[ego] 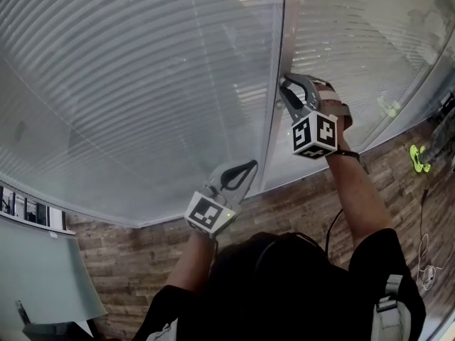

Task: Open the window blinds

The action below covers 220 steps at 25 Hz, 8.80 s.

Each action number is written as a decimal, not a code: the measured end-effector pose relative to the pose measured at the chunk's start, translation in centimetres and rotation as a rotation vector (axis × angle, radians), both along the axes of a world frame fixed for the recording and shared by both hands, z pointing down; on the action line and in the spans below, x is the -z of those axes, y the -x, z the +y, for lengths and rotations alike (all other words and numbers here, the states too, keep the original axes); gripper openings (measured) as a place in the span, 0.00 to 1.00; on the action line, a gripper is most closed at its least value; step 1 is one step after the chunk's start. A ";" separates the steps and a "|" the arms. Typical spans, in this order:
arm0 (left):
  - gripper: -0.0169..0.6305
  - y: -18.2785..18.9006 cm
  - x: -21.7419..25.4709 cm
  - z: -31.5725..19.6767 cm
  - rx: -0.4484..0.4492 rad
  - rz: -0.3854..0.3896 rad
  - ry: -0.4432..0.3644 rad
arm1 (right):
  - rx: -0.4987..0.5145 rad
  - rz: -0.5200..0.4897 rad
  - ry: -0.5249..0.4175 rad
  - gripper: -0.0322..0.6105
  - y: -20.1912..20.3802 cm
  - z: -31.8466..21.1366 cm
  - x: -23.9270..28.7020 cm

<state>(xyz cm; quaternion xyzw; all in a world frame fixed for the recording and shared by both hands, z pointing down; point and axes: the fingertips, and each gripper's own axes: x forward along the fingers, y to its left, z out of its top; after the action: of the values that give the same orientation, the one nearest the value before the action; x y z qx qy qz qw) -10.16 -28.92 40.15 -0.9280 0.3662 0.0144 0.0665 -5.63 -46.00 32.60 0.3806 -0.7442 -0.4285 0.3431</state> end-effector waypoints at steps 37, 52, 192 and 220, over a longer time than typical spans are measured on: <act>0.03 0.3 -0.3 0.7 -0.040 -0.028 0.008 | -0.043 -0.801 0.349 0.26 -1.7 -1.0 0.6; 0.03 1.2 -0.5 1.1 -0.061 -0.050 0.020 | -0.027 -1.259 0.555 0.26 -2.2 -1.1 1.1; 0.03 3.0 -0.2 2.2 -0.089 -0.069 0.045 | -0.070 -1.182 0.539 0.26 -2.1 -1.6 1.2; 0.03 3.1 -0.4 2.2 -0.092 -0.052 0.042 | -0.101 -0.155 0.062 0.39 -1.2 0.2 0.1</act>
<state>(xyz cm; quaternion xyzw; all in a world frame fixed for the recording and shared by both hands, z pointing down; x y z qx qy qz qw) -13.26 -26.69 40.56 -0.9451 0.3217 -0.0144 0.0559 -4.47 -45.84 32.53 0.4387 -0.7614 -0.3566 0.3172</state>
